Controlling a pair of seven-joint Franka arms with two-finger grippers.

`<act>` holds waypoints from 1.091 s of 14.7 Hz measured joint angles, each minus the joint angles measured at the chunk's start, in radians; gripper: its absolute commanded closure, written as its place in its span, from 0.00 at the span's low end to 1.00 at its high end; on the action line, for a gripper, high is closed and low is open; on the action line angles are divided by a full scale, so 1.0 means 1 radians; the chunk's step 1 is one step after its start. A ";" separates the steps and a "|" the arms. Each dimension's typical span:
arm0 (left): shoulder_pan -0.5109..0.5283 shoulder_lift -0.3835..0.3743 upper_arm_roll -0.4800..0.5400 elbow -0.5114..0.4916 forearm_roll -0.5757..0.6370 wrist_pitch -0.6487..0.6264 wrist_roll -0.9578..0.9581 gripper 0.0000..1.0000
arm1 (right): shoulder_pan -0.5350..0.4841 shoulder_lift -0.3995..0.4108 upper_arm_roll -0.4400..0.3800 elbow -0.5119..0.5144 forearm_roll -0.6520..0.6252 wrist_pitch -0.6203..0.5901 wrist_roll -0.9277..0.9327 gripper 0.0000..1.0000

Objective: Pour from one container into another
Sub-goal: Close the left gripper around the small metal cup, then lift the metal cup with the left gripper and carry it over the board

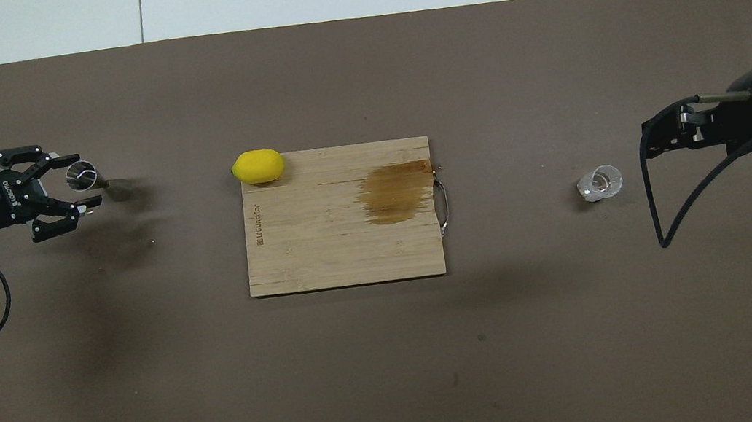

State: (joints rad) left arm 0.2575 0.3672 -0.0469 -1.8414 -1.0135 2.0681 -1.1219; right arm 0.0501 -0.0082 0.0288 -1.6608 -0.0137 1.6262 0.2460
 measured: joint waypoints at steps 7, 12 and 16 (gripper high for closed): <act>0.000 0.000 -0.001 0.000 -0.001 0.000 -0.009 1.00 | 0.000 0.000 0.000 0.000 0.000 0.000 0.000 0.00; -0.003 -0.001 -0.010 0.008 -0.010 -0.062 -0.048 1.00 | 0.000 0.000 0.000 0.000 0.000 0.000 0.000 0.00; -0.017 -0.011 -0.041 0.031 -0.025 -0.153 -0.072 1.00 | 0.000 0.000 0.000 0.000 0.000 0.000 0.000 0.00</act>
State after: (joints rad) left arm 0.2405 0.3561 -0.0880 -1.8102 -1.0382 1.9147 -1.1934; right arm 0.0501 -0.0082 0.0288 -1.6608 -0.0137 1.6262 0.2460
